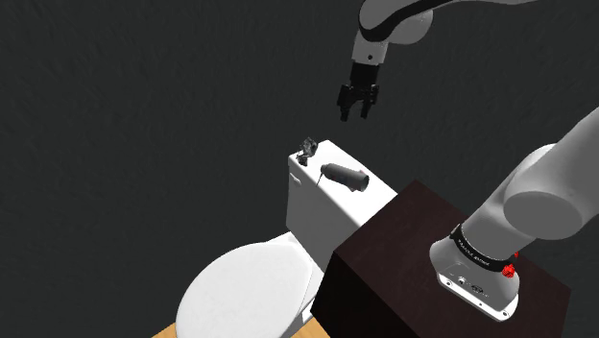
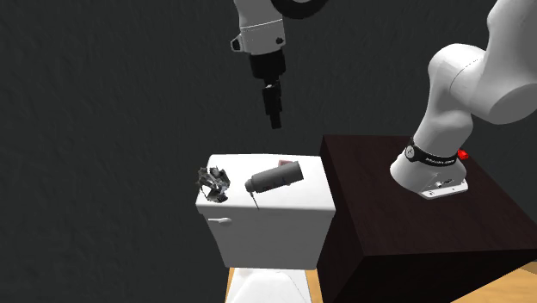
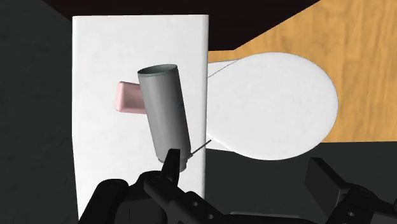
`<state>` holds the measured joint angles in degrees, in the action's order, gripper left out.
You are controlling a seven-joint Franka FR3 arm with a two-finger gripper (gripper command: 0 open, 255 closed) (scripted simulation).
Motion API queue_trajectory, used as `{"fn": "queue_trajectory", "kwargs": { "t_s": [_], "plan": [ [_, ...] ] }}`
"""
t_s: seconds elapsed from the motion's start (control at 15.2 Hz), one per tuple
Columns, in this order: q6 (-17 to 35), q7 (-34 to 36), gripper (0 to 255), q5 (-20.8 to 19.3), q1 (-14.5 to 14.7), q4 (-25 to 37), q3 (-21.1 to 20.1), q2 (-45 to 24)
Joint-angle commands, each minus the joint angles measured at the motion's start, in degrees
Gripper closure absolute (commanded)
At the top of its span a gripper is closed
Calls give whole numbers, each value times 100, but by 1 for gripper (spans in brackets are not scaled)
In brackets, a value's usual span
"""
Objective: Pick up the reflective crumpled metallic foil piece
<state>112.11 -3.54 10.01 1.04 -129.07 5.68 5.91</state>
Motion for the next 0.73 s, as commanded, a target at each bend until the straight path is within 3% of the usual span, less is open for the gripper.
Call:
{"fn": "queue_trajectory", "kwargs": {
  "t_s": [0.0,0.66],
  "plan": [
    [221,-54,0,109,-16,217,34,-492],
    [623,-167,0,669,-183,1869,41,-2821]
  ]
}}
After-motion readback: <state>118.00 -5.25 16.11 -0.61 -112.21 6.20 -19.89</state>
